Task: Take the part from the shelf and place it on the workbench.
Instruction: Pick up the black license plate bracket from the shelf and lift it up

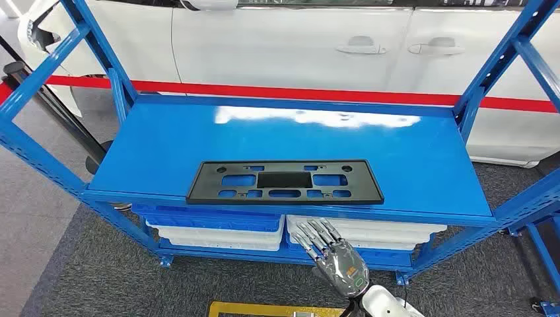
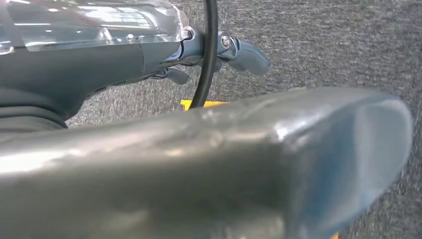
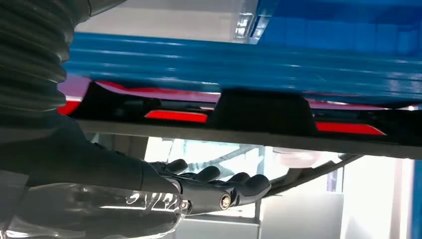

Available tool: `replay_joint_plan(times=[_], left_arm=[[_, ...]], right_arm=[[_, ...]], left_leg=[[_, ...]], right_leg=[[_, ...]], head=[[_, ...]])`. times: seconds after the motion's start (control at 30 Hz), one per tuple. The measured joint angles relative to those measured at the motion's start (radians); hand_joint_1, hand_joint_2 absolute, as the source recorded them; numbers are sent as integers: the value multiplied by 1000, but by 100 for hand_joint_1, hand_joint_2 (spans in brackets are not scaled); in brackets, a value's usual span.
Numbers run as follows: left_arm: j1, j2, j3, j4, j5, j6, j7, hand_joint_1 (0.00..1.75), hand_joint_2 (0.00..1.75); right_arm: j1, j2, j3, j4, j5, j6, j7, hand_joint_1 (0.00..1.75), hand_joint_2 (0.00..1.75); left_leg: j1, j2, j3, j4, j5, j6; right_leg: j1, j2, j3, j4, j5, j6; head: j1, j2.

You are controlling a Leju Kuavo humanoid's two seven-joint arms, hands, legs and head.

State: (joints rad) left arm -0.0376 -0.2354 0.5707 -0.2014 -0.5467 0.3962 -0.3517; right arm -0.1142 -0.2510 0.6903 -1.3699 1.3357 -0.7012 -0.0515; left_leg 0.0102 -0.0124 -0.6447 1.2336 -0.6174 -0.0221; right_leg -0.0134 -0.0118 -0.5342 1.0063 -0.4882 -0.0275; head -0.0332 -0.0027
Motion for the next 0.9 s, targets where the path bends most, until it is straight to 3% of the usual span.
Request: replay_joint_plan(times=[0.07,0.13,0.17,0.2,0.27,0.33,0.43,0.47,0.5,0.53,0.6,0.63,0.73,0.8,0.83,0.9], left_arm=[[1,0,1,0,0,0,0,0,0],[3,0,3,1,0,0,0,0,0],[3,1,4,1,0,0,0,0,0],[2,1,5,1,0,0,0,0,0],[0,1,6,1,-1,1,0,0,0],[-1,1,7,1,-1,2,0,0,0],[-5,1,7,1,-1,2,0,0,0],[-6,1,7,1,-1,1,0,0,0],[-6,1,7,1,-1,1,0,0,0],[-6,1,8,1,-1,1,0,0,0],[-5,1,8,1,-3,0,1,0,0],[-6,0,8,1,-5,-1,1,0,0],[-6,0,8,2,-9,-5,2,0,0],[-7,0,8,2,-12,-9,2,0,0],[-8,0,8,2,-15,-12,1,0,0],[-8,1,8,2,-19,-17,1,0,0]], right_arm=[[1,0,0,0,-1,0,0,0,175],[0,0,0,1,-5,0,-1,0,175],[0,0,0,1,-8,0,-2,0,175],[-1,0,1,1,-11,-1,-3,0,175],[-3,0,1,1,-17,-1,-6,0,175],[-6,4,1,2,-22,-1,-7,0,175],[-13,13,1,6,-26,1,-7,0,175],[-15,15,1,8,-27,1,-7,0,175],[-16,16,1,9,-27,2,-7,0,175],[-18,16,1,9,-27,2,-8,0,175],[-25,16,1,10,-28,2,-8,0,175],[-30,16,2,10,-29,2,-8,0,175],[-45,17,5,7,-33,1,-9,0,175],[-55,15,9,-2,-36,2,-9,0,175],[-63,12,14,-8,-38,4,-10,0,175],[-82,2,27,-22,-45,13,-12,0,175]], left_leg=[[0,1,11,-70,67,2],[-3,2,21,-164,159,13],[-5,2,23,-185,184,20],[-9,2,22,-189,187,28],[-9,1,29,-196,191,41],[-5,1,40,-207,189,52],[-6,0,50,-211,179,63],[-7,-2,54,-211,175,64],[-7,-4,59,-211,171,64],[-7,-6,67,-211,166,63],[-9,-10,83,-210,155,58],[-11,-11,87,-209,150,54],[-11,-11,85,-211,145,37],[-10,-9,84,-201,133,24],[-10,-8,73,-173,115,18],[-8,-5,22,-64,58,9]], right_leg=[[0,0,14,0,-11,4],[1,1,32,5,-31,14],[2,1,35,6,-38,20],[2,2,37,7,-42,26],[0,1,38,6,-51,36],[-3,2,21,48,-77,43],[-7,2,-89,232,-143,50],[-9,2,-122,274,-145,51],[-10,2,-137,280,-126,51],[-10,2,-133,249,-88,50],[-8,1,-92,129,-1,42],[-5,1,-72,75,21,37],[2,0,-54,23,21,28],[-3,-1,-48,14,22,20],[-6,-3,-43,8,22,16],[-7,-7,-37,3,22,8]], head=[[0,0],[0,0],[0,0],[0,0],[0,0],[0,0],[0,0],[0,0],[0,0],[0,0],[0,0],[0,0],[0,0],[0,0],[0,0],[0,0]])
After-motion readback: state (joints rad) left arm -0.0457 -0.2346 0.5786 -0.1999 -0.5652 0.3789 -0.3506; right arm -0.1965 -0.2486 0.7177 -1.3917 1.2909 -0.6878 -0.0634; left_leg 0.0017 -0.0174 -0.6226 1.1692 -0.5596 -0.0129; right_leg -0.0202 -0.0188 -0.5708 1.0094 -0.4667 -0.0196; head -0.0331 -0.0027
